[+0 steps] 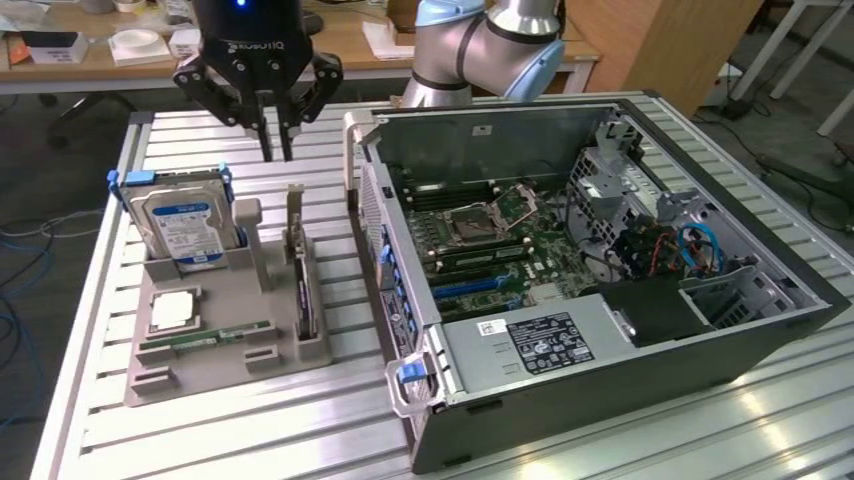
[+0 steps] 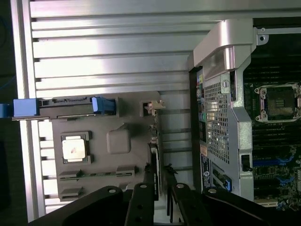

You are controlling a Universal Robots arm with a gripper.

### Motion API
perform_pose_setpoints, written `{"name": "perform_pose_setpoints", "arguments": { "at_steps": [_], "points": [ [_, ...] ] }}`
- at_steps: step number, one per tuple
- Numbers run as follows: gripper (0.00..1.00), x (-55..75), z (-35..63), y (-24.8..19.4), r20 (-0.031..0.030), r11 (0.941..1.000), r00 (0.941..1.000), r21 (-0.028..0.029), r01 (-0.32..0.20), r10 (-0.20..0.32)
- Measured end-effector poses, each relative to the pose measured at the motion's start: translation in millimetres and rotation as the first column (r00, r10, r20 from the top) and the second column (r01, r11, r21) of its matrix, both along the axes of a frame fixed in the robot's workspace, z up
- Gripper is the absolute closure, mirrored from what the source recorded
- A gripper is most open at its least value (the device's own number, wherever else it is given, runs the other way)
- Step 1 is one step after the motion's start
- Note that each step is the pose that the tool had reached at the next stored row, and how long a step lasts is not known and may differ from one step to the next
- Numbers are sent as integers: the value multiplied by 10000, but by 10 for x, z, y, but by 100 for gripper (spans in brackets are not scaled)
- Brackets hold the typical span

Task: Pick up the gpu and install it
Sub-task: 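Pick up the gpu and move the gpu toward the slot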

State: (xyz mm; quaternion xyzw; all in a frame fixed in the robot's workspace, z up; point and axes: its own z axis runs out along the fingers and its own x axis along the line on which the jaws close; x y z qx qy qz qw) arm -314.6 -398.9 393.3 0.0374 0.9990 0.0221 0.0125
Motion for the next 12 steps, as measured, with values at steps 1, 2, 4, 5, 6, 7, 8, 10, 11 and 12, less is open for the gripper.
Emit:
{"name": "perform_pose_setpoints", "arguments": {
  "at_steps": [1, 2, 4, 5, 6, 7, 8, 10, 11, 12],
  "points": [
    [77, 0, 0, 0, 0, 10000, 10000, 0, 0, 0],
    [71, 0, 0, 0, 0, 10000, 10000, 0, 0, 0],
    [65, 0, 0, 0, 0, 10000, 10000, 0, 0, 0],
    [59, 0, 0, 0, 0, 10000, 10000, 0, 0, 0],
    [53, 0, 0, 0, -1, 10000, 10000, 0, 0, 0],
    [53, -8, 0, 0, 2, 10000, 10000, 1, 3, -3],
    [47, -14, 0, 0, 7, 10000, 10000, 0, 2, -2],
    [41, -13, -1, 0, 7, 9999, 9999, 0, -139, 139],
    [41, -13, -5, 1, 8, 9995, 9995, 0, -313, 313],
    [41, -13, -8, 1, 6, 9988, 9988, -1, -492, 492]
  ]
}}
